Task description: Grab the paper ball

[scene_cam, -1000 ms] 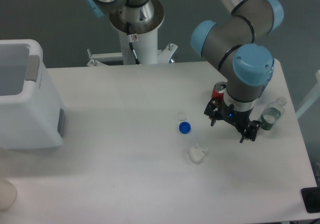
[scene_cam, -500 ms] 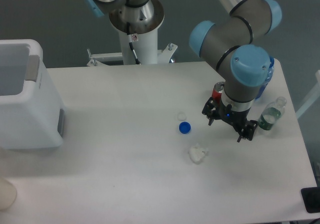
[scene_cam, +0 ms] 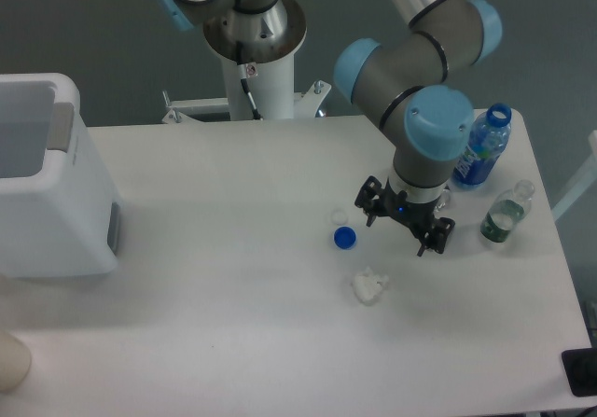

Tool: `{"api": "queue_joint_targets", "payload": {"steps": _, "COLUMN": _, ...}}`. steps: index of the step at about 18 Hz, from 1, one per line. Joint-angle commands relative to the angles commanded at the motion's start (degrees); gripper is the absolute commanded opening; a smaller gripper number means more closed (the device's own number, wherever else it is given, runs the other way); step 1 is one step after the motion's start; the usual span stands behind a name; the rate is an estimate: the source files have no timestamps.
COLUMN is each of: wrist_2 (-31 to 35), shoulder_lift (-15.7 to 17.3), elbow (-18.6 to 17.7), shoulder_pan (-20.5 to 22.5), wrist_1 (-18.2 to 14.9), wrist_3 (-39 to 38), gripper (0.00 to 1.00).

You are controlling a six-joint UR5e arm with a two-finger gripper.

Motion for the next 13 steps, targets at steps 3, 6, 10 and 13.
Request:
{"api": "queue_joint_targets", "payload": {"steps": 3, "wrist_2": 0.0, "shoulder_lift": -4.1, "elbow": 0.0, "shoulder_pan": -1.0, "wrist_1": 3.8, "wrist_3": -1.6, "gripper": 1.00}}
{"api": "queue_joint_targets", "payload": {"steps": 6, "wrist_2": 0.1, "shoulder_lift": -6.2, "elbow": -0.2, "shoulder_pan": -1.0, "wrist_1": 4.2, "wrist_3": -1.6, "gripper": 0.99}}
{"api": "queue_joint_targets", "payload": {"steps": 10, "wrist_2": 0.0, "shoulder_lift": -6.9, "elbow": -0.1, "shoulder_pan": -0.9, "wrist_1": 4.3, "wrist_3": -1.6, "gripper": 0.93}}
{"api": "queue_joint_targets", "payload": {"steps": 13, "wrist_2": 0.1, "shoulder_lift": -8.1, "elbow": -0.1, "shoulder_pan": -1.1, "wrist_1": 4.7, "wrist_3": -1.5, "gripper": 0.93}}
